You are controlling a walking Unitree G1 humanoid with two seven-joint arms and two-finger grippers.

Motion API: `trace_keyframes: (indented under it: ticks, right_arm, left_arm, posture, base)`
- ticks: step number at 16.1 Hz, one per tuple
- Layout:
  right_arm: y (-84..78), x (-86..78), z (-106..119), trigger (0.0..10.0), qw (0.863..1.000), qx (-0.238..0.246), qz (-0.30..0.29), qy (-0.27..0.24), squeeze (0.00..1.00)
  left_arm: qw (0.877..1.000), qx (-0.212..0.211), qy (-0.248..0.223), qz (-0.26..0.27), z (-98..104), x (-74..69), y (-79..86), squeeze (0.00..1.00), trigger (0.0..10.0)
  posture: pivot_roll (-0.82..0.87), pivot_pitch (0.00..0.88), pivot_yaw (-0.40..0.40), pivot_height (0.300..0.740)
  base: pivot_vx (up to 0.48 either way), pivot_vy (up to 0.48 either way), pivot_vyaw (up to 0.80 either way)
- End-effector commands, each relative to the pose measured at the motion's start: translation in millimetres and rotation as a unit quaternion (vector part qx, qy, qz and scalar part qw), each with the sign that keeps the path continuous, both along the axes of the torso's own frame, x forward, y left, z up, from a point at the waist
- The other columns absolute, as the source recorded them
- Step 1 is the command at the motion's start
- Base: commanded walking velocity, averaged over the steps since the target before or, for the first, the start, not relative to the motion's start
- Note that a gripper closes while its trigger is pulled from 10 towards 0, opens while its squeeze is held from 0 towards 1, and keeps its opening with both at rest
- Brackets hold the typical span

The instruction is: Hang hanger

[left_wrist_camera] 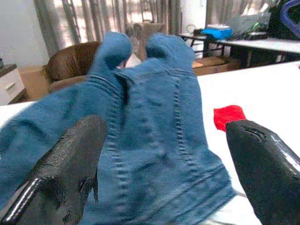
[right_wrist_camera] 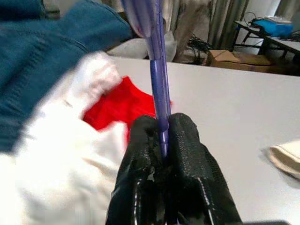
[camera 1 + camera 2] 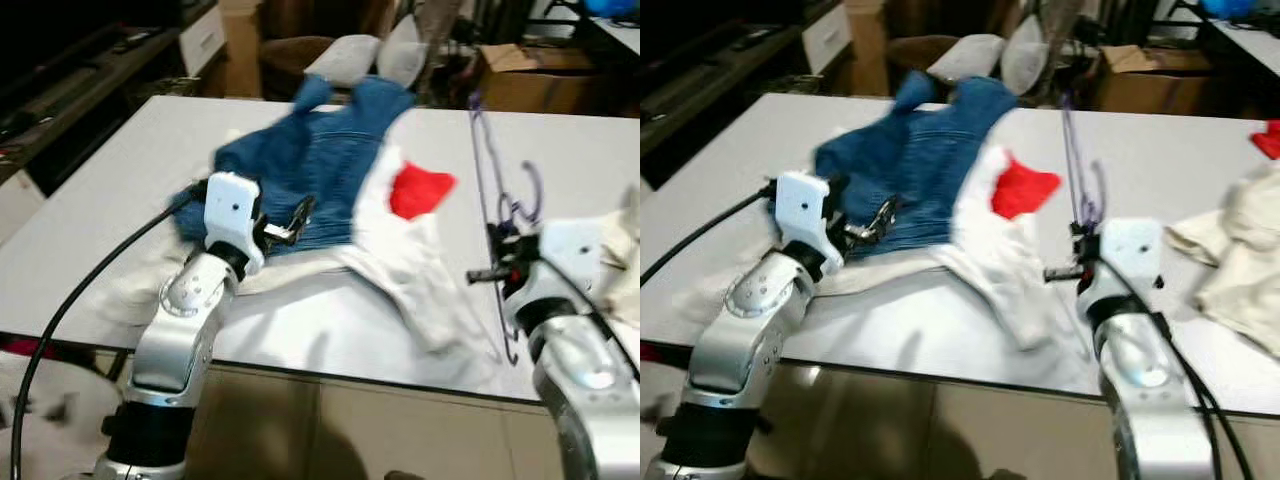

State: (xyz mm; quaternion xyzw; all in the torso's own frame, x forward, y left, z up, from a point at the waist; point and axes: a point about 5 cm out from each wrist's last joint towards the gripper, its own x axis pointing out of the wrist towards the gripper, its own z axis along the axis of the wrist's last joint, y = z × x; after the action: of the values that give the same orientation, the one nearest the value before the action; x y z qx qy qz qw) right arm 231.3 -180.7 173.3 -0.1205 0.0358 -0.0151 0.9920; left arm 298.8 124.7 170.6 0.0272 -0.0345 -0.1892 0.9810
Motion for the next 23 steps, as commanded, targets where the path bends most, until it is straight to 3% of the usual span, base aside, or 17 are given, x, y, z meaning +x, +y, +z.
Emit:
trace_keyframes:
  ticks: [1, 5, 9, 15, 17, 20, 23]
  right_arm:
    - [-1.1, 0.7, -3.3, 10.0, 1.0, 0.007, -0.01, -0.001, 0.0]
    - [4.4, 6.6, -4.6, 10.0, 1.0, 0.026, 0.005, 0.006, 0.0]
    - [4.2, 12.4, -5.1, 10.0, 0.999, 0.036, 0.007, 0.002, 0.0]
    - [4.5, 10.6, -8.6, 10.0, 1.0, 0.006, 0.002, -0.007, 0.0]
    - [4.8, 9.9, -9.4, 10.0, 1.0, 0.021, -0.006, -0.01, 0.0]
    - [8.9, 5.4, -15.7, 10.0, 1.0, 0.029, -0.003, 0.003, 0.0]
    - [1.2, 6.0, -12.2, 10.0, 1.0, 0.024, -0.019, -0.006, 0.0]
  left_arm:
    - [1.0, 0.005, 0.0, 0.006, -2.1, 0.4, -0.5, 0.73, 10.0]
    - [1.0, 0.02, -0.007, 0.002, -5.2, -1.4, -12.6, 0.73, 10.0]
    - [0.999, 0.036, -0.006, 0.015, -9.1, 4.0, -10.7, 0.73, 10.0]
    - [0.999, 0.051, -0.009, 0.015, -9.3, 4.7, -8.7, 0.73, 10.0]
    - [0.998, 0.056, -0.017, -0.002, -3.7, 4.2, -16.0, 0.73, 10.0]
    - [0.998, 0.063, -0.006, 0.007, -11.5, 1.2, -13.0, 0.73, 10.0]
    - [0.998, 0.062, -0.013, -0.001, -5.0, 4.4, -16.2, 0.74, 10.0]
  posture:
    - [-0.11, 0.0, 0.042, 0.74]
    - [-0.1, 0.0, 0.017, 0.74]
    - [-0.1, 0.0, 0.018, 0.74]
    - [-0.09, 0.0, 0.031, 0.74]
    - [-0.08, 0.0, 0.029, 0.74]
    - [-0.09, 0.0, 0.027, 0.74]
    - [-0.08, 0.0, 0.048, 0.74]
  base:
    - [0.0, -0.371, 0.0]
    - [0.0, -0.364, 0.0]
    - [0.0, -0.344, 0.0]
    - [0.0, -0.341, 0.0]
    - [0.0, -0.339, 0.0]
    - [0.0, -0.34, 0.0]
    - [0.0, -0.337, 0.0]
